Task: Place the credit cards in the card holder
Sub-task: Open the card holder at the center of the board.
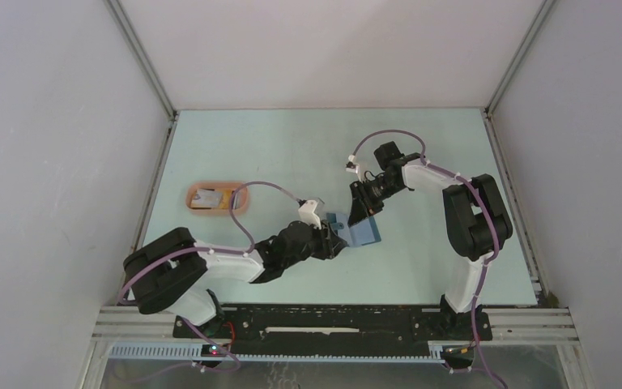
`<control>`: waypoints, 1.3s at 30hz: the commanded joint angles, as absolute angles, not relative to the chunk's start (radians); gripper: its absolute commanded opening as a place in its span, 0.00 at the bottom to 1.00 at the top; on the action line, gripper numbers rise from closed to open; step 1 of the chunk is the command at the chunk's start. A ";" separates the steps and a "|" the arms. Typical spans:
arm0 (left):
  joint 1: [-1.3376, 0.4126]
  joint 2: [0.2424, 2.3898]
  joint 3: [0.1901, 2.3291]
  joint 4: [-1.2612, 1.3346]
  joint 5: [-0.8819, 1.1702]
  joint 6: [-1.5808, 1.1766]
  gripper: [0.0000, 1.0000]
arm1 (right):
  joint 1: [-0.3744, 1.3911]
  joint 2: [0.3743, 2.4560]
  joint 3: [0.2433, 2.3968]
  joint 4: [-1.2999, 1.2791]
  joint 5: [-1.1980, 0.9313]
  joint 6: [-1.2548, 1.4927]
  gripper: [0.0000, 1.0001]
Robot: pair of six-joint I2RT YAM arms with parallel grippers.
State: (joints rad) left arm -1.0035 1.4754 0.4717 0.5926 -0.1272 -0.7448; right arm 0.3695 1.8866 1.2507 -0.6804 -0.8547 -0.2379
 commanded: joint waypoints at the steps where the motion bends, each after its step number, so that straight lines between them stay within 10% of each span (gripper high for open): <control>1: -1.000 1.500 0.544 0.605 -0.101 -0.762 0.41 | 0.376 1.833 1.282 -0.692 -0.872 -0.259 0.37; 39: -0.944 1.678 0.642 0.609 -0.035 -0.798 0.42 | 0.333 1.817 1.282 -0.701 -0.880 -0.256 0.46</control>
